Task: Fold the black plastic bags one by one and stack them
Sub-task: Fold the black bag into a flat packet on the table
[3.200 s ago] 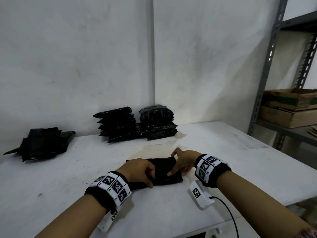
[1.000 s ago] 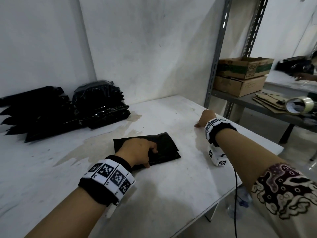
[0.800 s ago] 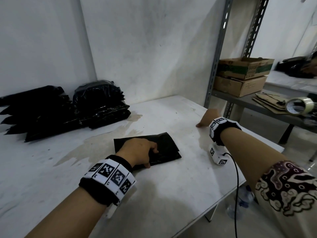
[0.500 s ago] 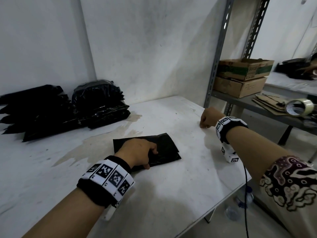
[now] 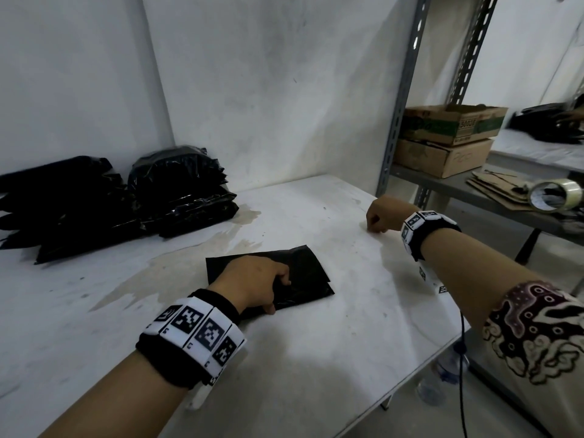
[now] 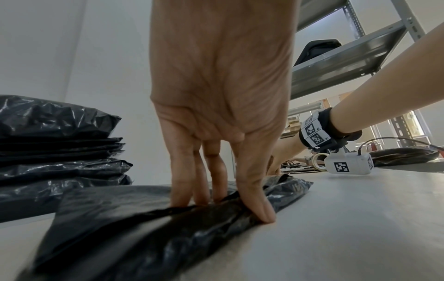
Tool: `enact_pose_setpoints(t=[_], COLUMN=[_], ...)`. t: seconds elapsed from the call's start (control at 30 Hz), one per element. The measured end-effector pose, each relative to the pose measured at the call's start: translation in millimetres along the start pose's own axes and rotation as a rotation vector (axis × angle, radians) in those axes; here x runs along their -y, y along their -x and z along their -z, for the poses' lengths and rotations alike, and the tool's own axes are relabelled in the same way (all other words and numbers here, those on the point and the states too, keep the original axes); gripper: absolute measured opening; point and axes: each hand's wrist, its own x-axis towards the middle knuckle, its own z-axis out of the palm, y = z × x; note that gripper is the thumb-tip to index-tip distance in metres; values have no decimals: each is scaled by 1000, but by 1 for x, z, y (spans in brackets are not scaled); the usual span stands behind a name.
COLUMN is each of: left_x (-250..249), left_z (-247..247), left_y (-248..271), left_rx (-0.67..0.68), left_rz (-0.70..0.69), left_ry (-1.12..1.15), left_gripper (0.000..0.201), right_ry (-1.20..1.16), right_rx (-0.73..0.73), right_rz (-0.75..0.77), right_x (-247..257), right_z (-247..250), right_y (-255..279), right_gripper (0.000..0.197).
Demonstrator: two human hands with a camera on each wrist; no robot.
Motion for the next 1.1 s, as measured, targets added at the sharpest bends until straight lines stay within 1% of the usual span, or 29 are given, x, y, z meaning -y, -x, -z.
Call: enact_pose_setpoints(t=[0.07,0.17,0.27,0.4,0.53,0.63,0.93,1.1], left_x=[0,0,0,1,1,1,1,0], left_z=[0,1,1,1,1,1,2,1], left_y=[0,0,2,2,2,1,0,0], left_rx=[-3,3,6,8,14,12,21,29], left_rz=[0,1,-3,-5,-4,-4,5,16], left_ry=[-2,0,-3,-7,-12,-5,1,-2], left_gripper=[47,47,48,48,50,49,49,49], right_ry=[11,27,-48,-165,-184,-168,-66,45], right_rx=[-4,-17,-37,14,29,56,23,5], right_rz=[-1,4,-32,-59,-48,-28,35,82], right_x=[-3,1,3,-6,-9,-8,-7,-8], right_z=[-1,-6,-5,-3,-4,-1,-3,-5], right_y=[-1,-2,-3,-5,-5,-4,1,1], right_gripper=[10,15,14,14,14,14,7,6])
